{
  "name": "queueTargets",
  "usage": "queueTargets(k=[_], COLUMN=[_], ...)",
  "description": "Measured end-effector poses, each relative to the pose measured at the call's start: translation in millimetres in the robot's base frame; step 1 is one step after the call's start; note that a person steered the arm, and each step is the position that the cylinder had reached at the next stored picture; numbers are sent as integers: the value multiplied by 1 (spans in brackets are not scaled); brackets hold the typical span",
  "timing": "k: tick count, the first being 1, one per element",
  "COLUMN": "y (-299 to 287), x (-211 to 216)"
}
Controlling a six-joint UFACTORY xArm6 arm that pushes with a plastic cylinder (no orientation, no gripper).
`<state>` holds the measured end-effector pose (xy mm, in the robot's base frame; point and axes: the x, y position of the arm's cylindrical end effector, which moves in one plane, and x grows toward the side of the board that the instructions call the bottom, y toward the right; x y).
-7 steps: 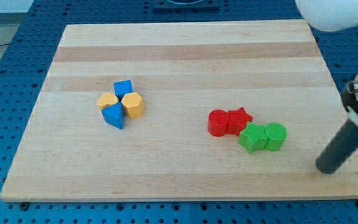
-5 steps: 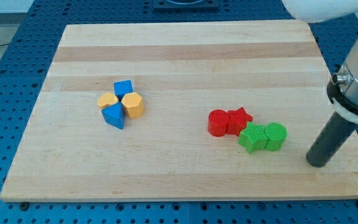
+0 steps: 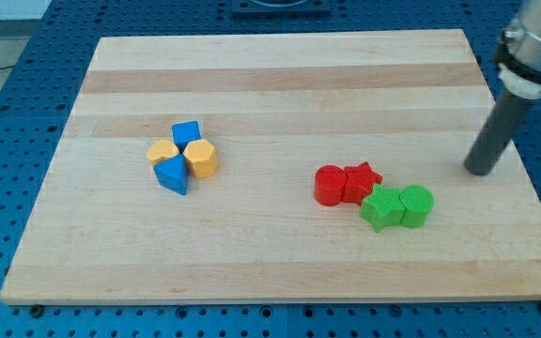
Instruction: Push the red circle with red star towards bottom center of the board
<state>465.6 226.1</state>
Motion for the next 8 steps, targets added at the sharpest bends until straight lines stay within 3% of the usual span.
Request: queueTargets(k=[2,8], y=[-52,-125], x=[0,0])
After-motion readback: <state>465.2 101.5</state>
